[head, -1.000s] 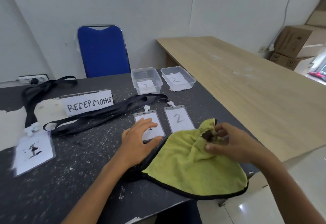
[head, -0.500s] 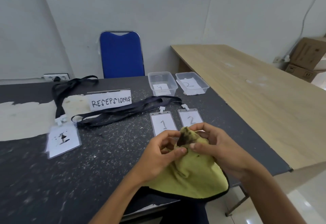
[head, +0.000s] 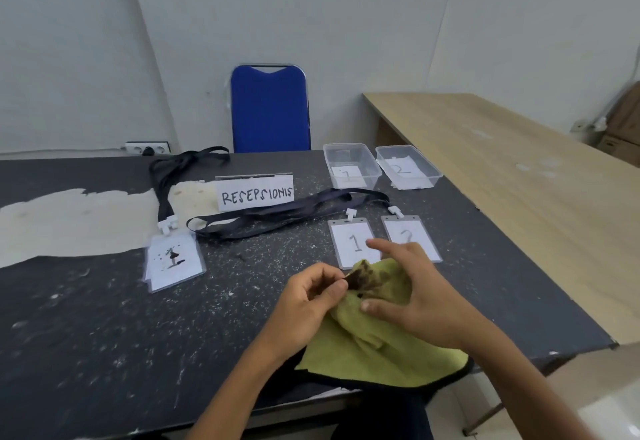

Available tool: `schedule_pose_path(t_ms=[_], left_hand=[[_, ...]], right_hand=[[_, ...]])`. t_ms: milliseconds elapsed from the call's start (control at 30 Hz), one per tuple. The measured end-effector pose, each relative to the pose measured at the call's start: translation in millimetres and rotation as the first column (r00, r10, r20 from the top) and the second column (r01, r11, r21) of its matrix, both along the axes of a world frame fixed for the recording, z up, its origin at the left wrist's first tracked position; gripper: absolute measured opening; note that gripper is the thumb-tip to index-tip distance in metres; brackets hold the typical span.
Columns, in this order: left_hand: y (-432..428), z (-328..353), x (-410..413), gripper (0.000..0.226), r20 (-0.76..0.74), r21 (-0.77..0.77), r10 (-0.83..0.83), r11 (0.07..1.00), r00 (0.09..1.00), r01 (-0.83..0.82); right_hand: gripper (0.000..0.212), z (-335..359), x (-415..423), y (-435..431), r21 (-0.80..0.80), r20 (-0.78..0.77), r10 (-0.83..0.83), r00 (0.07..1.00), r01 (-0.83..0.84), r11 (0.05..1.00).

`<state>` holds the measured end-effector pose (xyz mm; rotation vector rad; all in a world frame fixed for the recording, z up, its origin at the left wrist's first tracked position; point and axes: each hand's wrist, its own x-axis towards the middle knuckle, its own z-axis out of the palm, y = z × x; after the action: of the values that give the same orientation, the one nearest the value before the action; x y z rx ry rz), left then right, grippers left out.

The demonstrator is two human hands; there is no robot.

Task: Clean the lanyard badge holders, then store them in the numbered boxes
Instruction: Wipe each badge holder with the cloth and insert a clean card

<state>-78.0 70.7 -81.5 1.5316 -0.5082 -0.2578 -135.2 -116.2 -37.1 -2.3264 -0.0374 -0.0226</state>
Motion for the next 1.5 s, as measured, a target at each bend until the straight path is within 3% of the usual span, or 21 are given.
schedule_pose_path(t_ms=[100,200,300,500,600,733,967,1100,1233,1367,1433,1500], left_hand=[[1.9,6.6,-1.6,0.011,-0.023,-0.029,-0.013,1.0,1.0,0.013],[3.8,15.4,-3.3,0.011,-0.111,-0.116,-0.028,0.993,0.993,0.015],[9.0,24.5,-2.0,0.006,-0.211,-0.256,-0.061,0.967,0.975,0.005],[21.0,40.1,-1.1,0.007,-0.366,-0.485,-0.186,0.874,0.912,-0.016],[16.7,31.6,-1.9,0.005,-0.362,-0.292,-0.015,0.951,0.932,-0.098],[10.3,15.7,2.0,0.013,-0.319,-0.122,0.203,0.96,0.926,-0.253],[9.4,24.2,2.6,0.012,-0.282,-0.05,0.248,0.961,0.927,-0.273],[12.9,23.4,3.9,0.019,-0.184,0.027,0.284,0.959,0.941,-0.284],[17.2,10.8,2.6,0.034,-0.236,0.101,0.251,0.967,0.939,-0.233],[24.5,-0.1,5.3,0.02,-0.21,0.185,0.271,0.955,0.939,-0.234],[29.7,-6.1,5.1,0.023,-0.136,0.265,0.278,0.935,0.951,-0.235],[36.6,-9.9,5.4,0.029,-0.103,0.282,0.312,0.92,0.945,-0.273]], right_hand=[[0.08,2.6,6.8,17.3,-0.043,0.138,0.135,0.981,-0.13,0.991],[0.071,3.7,15.6,35.3,-0.107,0.229,0.176,0.957,-0.155,0.982],[0.065,5.1,20.7,49.1,-0.036,0.31,0.176,0.935,-0.173,0.984],[0.057,11.2,24.4,47.8,-0.11,0.349,0.056,0.935,-0.019,0.994],[0.056,10.6,22.5,47.4,-0.265,0.253,0.099,0.962,-0.029,0.964],[0.038,0.5,22.5,48.6,-0.3,0.213,0.13,0.968,-0.062,0.952],[0.055,-11.4,18.4,66.6,-0.199,0.289,0.175,0.941,-0.12,0.973],[0.037,-27.8,26.0,63.7,-0.132,0.262,0.137,0.955,-0.105,0.986],[0.022,-38.6,32.0,58.6,-0.079,0.255,0.06,0.965,-0.041,0.996],[0.027,-45.5,33.1,63.5,0.015,0.273,-0.116,0.955,0.117,0.993],[0.028,-52.4,28.1,68.2,-0.014,0.292,-0.154,0.944,0.165,0.986],[0.03,-59.2,21.1,74.1,-0.156,0.324,-0.105,0.94,0.163,0.974]])
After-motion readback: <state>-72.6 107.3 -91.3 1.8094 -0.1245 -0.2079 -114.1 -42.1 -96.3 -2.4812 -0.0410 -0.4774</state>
